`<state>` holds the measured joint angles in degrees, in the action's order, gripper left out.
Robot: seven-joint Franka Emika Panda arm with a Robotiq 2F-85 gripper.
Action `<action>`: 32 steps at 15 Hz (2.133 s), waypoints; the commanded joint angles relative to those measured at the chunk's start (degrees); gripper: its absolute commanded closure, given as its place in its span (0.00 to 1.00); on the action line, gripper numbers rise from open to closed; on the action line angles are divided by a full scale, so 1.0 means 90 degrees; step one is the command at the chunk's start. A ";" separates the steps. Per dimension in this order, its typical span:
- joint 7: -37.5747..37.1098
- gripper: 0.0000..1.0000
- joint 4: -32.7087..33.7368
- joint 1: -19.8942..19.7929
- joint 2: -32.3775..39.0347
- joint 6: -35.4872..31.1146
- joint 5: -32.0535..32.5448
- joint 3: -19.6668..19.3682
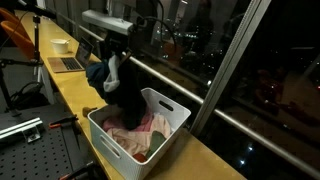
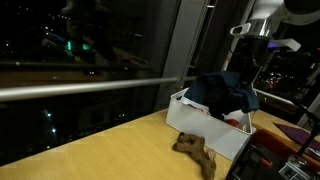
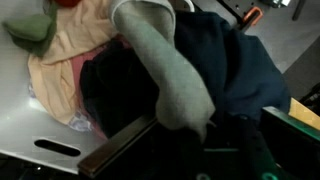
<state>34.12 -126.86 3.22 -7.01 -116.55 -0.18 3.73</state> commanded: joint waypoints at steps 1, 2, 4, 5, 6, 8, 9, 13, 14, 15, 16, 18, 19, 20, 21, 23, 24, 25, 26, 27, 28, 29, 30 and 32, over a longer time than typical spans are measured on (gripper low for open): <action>-0.0847 0.95 0.0989 0.0570 0.0299 0.0435 -0.0110 0.0454; -0.1119 0.95 0.1258 0.0729 0.0403 0.0472 -0.0051 0.0608; -0.1679 0.95 0.1881 0.1008 0.0719 0.0598 0.0078 0.0917; -0.1957 0.95 0.2227 0.1136 0.0928 0.0681 0.0165 0.1067; -0.2226 0.95 0.2594 0.1256 0.1145 0.0784 0.0267 0.1205; -0.2697 0.95 0.3321 0.1482 0.1615 0.1000 0.0499 0.1418; -0.2870 0.95 0.3680 0.1590 0.1809 0.1166 0.0584 0.1489; -0.3261 0.95 0.4556 0.1864 0.2566 0.1375 0.0861 0.1473; -0.3273 0.95 0.4625 0.1867 0.2654 0.1394 0.0835 0.1439; -0.3263 0.95 0.4494 0.1801 0.2686 0.1310 0.0739 0.1391; -0.3272 0.95 0.4422 0.1744 0.2709 0.1306 0.0643 0.1348; -0.3235 0.95 0.3959 0.1547 0.2627 0.1193 0.0372 0.1248; -0.3164 0.95 0.3734 0.1429 0.2606 0.1135 0.0184 0.1212; -0.3128 0.95 0.3484 0.1327 0.2594 0.1077 -0.0004 0.1184; -0.3109 0.95 0.3346 0.1246 0.2639 0.1055 -0.0160 0.1165; -0.3067 0.95 0.3062 0.1111 0.2728 0.1008 -0.0423 0.1146; -0.3042 0.95 0.2923 0.1048 0.2752 0.0968 -0.0531 0.1139; -0.3024 0.95 0.2817 0.1003 0.2766 0.0947 -0.0606 0.1130; -0.3009 0.95 0.2719 0.0970 0.2771 0.0937 -0.0669 0.1126; -0.3040 0.64 0.2652 0.0961 0.2786 0.0891 -0.0682 0.1115; -0.3069 0.53 0.2611 0.0957 0.2778 0.0892 -0.0688 0.1111; -0.3088 0.46 0.2596 0.0963 0.2782 0.0863 -0.0674 0.1105; -0.3093 0.39 0.2593 0.0968 0.2777 0.0844 -0.0660 0.1100; -0.3102 0.25 0.2623 0.0970 0.2764 0.0853 -0.0655 0.1100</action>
<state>6.02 -102.98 11.86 18.81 -108.12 -4.66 13.99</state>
